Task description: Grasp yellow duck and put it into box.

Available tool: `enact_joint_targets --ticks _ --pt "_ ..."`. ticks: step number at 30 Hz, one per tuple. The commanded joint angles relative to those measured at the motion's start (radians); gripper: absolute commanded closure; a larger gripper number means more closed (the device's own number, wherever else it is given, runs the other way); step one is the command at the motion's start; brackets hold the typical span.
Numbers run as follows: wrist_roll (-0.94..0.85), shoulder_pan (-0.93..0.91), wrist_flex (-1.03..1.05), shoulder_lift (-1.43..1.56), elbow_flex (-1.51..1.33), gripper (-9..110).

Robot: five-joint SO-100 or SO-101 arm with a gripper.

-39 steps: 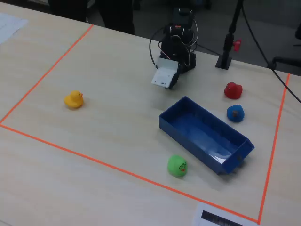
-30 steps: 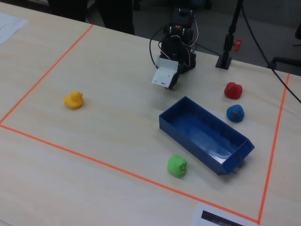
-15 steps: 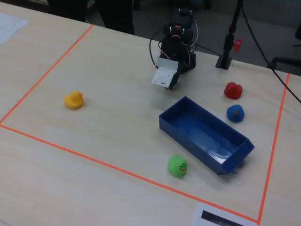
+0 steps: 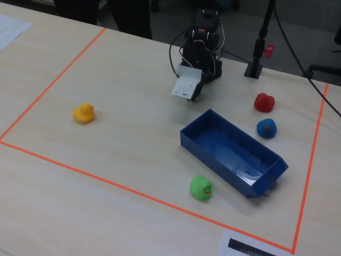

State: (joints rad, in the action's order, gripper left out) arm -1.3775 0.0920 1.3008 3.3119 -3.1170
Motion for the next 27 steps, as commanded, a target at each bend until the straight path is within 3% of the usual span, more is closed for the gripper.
enact_joint_targets --ticks 1,19,23,27 --pt "0.002 0.002 0.018 -0.002 0.006 101" --pt "0.002 0.002 0.018 -0.002 0.006 101" --pt "0.006 0.006 0.017 -0.002 0.006 96" --pt "0.008 0.02 0.017 -0.002 0.006 101"
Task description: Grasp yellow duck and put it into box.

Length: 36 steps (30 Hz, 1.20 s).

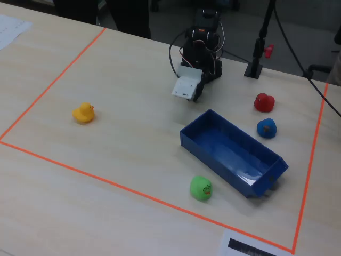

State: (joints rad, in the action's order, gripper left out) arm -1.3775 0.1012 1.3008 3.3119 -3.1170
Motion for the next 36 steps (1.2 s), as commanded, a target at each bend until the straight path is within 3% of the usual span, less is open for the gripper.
enact_joint_targets --ticks 1,4,6,12,15,27,36 --pt "0.009 0.011 0.017 -0.002 0.006 101" --pt "0.043 0.011 -0.021 -0.002 0.006 101" --pt "0.049 -0.018 -0.183 -0.002 0.006 101" --pt "0.032 -0.227 -1.12 -0.259 0.006 101" --pt "0.04 -0.327 -1.43 -0.416 0.028 101" --pt "0.046 -0.716 -1.816 -1.143 0.333 101" --pt "0.04 -0.804 -1.764 -1.522 0.647 87"
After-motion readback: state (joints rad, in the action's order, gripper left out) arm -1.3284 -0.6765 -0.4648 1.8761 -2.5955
